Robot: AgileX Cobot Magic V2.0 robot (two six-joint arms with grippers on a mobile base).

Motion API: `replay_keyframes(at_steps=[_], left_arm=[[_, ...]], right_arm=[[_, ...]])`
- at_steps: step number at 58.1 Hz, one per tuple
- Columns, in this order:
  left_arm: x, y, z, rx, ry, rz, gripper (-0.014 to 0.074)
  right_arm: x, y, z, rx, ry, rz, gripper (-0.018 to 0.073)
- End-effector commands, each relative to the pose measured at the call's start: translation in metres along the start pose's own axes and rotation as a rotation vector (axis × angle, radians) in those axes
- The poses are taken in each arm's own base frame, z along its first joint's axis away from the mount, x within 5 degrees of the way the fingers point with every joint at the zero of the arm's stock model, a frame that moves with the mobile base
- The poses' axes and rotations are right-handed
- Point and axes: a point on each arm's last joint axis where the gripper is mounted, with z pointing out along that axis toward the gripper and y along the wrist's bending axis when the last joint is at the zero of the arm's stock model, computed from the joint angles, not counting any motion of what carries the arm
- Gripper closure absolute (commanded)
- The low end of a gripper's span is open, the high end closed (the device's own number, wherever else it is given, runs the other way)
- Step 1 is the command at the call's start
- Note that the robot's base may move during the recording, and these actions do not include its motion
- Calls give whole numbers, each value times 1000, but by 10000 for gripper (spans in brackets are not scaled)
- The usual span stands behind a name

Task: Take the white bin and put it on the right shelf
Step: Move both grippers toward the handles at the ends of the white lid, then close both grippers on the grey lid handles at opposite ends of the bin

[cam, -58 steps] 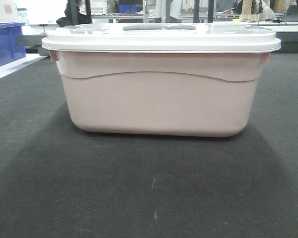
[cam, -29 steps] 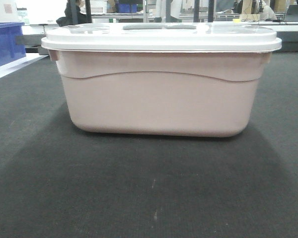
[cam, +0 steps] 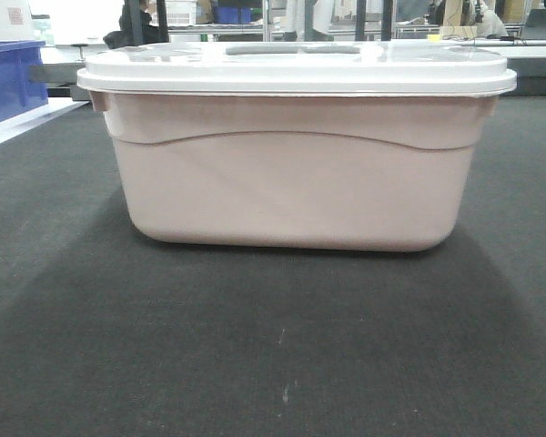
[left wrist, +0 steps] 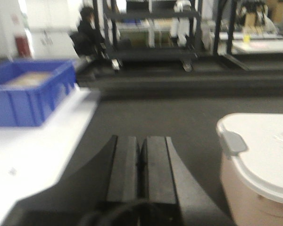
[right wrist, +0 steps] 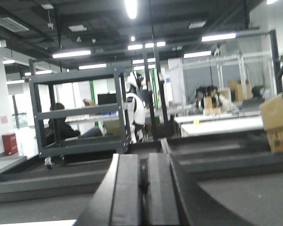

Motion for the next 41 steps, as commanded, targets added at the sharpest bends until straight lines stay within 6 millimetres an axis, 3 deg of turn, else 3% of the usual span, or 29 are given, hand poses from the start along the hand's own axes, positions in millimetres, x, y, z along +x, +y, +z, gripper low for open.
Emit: replay_keyframes(at_steps=[1, 12, 18, 31, 41], left_arm=[[-20, -2, 17, 35, 13, -106, 527], [-9, -6, 54, 83, 159, -198, 177], [-5, -9, 69, 106, 200, -238, 45], [-34, -16, 93, 173, 291, -280, 43], [-45, -9, 136, 199, 433, -285, 43]], right_arm=[[-17, 2, 25, 11, -21, 38, 232], [-11, 2, 69, 28, 119, 53, -35], [-6, 4, 88, 20, 232, 56, -78], [-12, 17, 134, -43, 524, 95, -77], [-8, 8, 169, -5, 661, 268, -76]])
